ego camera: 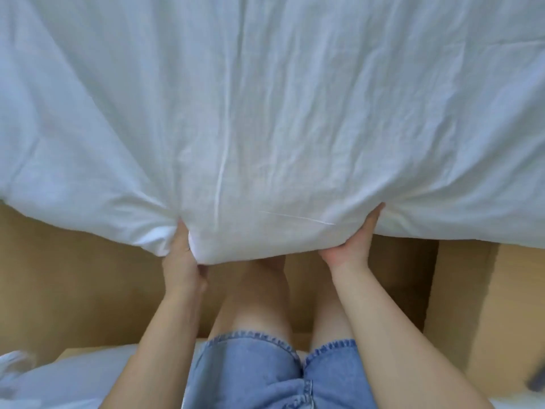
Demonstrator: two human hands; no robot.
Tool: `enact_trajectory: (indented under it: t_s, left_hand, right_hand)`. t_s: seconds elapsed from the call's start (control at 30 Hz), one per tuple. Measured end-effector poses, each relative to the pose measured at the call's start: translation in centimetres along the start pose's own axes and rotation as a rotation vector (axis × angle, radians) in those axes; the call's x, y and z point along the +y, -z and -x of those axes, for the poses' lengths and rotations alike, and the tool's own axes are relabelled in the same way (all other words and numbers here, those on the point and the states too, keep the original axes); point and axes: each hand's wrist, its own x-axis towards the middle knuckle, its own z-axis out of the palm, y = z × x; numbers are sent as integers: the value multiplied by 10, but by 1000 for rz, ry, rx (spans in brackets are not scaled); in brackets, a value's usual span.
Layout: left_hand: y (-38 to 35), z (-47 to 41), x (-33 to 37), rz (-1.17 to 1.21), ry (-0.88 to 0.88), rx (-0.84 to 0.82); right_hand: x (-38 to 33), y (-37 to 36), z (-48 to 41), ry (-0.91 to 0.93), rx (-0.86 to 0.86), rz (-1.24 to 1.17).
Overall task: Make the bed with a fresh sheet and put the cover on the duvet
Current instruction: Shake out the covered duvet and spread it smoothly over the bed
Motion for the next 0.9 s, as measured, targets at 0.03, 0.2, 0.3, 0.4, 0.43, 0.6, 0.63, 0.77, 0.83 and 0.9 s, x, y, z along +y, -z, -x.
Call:
enact_trajectory:
  t_s: [0.03,0.2,0.3,0.4,0.43,0.6,0.63,0.77,0.83,0.9]
  left_hand:
    - [-10,-9,0,-12,13,166]
    - [-86,-31,-7,248,169,233]
    - [-79,-30,-15,416,309,-171]
    - [-44,-42,-4,670,266,-241]
    - [-34,-48,4,720,189,-226]
    - [-16,-73,43,773,-106,-236]
    - [-19,-72,47,757,-94,-275]
    - [-31,-64,50,727,41,-256]
    - [-29,-61,48,706,78,-209]
    - [-23,-59,48,672,66,-211]
  right_hand:
    - [10,-5,0,-38,-4,33]
    - [4,-25,-20,-51,269,296]
    - [-17,-18,-24,57,582,370]
    - [-7,-20,-25,91,717,383]
    - [0,-20,-25,80,701,379]
    - [23,-26,-27,87,804,581]
    - [29,-29,-27,155,843,685]
    - [68,-64,-22,518,479,1358]
    - [87,-83,-16,674,138,1721]
    - [103,-100,-12,855,-180,2017]
